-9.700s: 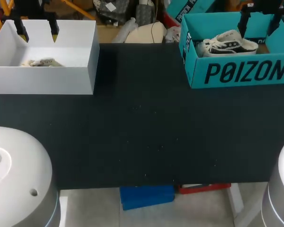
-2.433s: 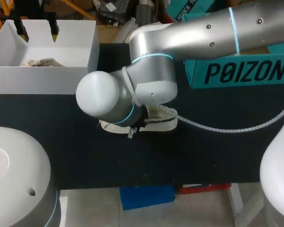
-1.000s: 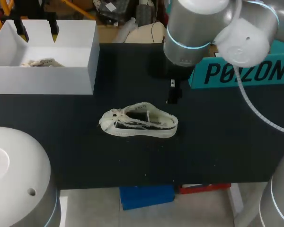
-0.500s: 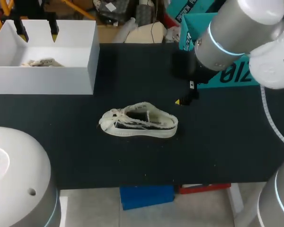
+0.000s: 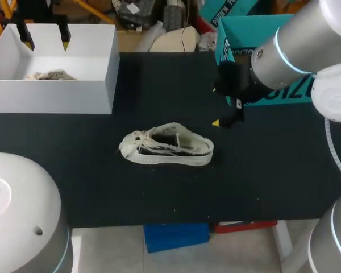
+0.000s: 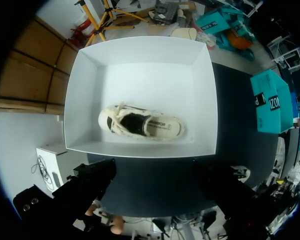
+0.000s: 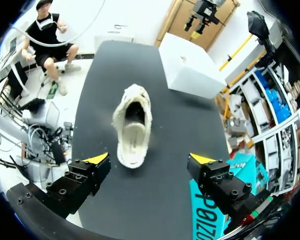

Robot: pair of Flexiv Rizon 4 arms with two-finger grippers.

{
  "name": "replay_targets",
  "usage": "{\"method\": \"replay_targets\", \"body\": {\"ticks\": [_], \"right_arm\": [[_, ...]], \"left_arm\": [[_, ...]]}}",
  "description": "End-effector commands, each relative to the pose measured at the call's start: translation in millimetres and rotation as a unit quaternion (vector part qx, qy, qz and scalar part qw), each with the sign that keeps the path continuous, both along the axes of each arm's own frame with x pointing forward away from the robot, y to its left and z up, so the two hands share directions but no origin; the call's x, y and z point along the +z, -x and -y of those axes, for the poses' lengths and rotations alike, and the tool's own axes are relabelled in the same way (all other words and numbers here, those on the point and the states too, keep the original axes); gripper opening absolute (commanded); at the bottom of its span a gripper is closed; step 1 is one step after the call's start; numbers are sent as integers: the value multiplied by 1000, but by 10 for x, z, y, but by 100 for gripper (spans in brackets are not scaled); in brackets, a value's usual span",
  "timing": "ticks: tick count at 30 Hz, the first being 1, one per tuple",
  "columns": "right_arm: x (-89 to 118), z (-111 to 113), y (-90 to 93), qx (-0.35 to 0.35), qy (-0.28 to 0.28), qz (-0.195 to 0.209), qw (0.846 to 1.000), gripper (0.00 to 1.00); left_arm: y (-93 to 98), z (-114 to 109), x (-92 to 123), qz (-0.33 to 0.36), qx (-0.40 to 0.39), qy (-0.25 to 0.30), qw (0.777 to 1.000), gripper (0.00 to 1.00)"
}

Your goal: Take the shoe out of the shoebox, open the shoe tongue, remove and reinsert the insole, then place the shoe into the shoebox

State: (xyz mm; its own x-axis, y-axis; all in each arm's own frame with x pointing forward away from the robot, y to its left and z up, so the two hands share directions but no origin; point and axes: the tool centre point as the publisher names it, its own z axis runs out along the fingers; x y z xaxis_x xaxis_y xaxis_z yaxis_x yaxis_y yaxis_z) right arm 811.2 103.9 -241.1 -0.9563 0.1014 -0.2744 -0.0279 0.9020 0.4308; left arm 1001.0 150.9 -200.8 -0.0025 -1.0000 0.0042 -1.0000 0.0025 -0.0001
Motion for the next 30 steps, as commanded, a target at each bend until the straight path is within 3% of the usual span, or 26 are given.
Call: {"method": "replay_targets", "body": {"ticks": [1,7,13,24,30], "right_arm": [[-81,206,78,-5,-62,11,998,100],[-267,368,54,-10,-117,5,993,100],[-513,394,-8,-1,-172,-2,985,100],[-872,277,-75,23,-237,-30,971,100],[-1014,174,-71,34,-247,-38,968,100]], "left_arm": [[2,3,5,-1,1,-1,1000,100],[2,3,5,-1,1,-1,1000,100],[2,3,5,-1,1,-1,1000,100],[2,3,5,-1,1,-1,1000,100],[2,3,5,-1,1,-1,1000,100]]}}
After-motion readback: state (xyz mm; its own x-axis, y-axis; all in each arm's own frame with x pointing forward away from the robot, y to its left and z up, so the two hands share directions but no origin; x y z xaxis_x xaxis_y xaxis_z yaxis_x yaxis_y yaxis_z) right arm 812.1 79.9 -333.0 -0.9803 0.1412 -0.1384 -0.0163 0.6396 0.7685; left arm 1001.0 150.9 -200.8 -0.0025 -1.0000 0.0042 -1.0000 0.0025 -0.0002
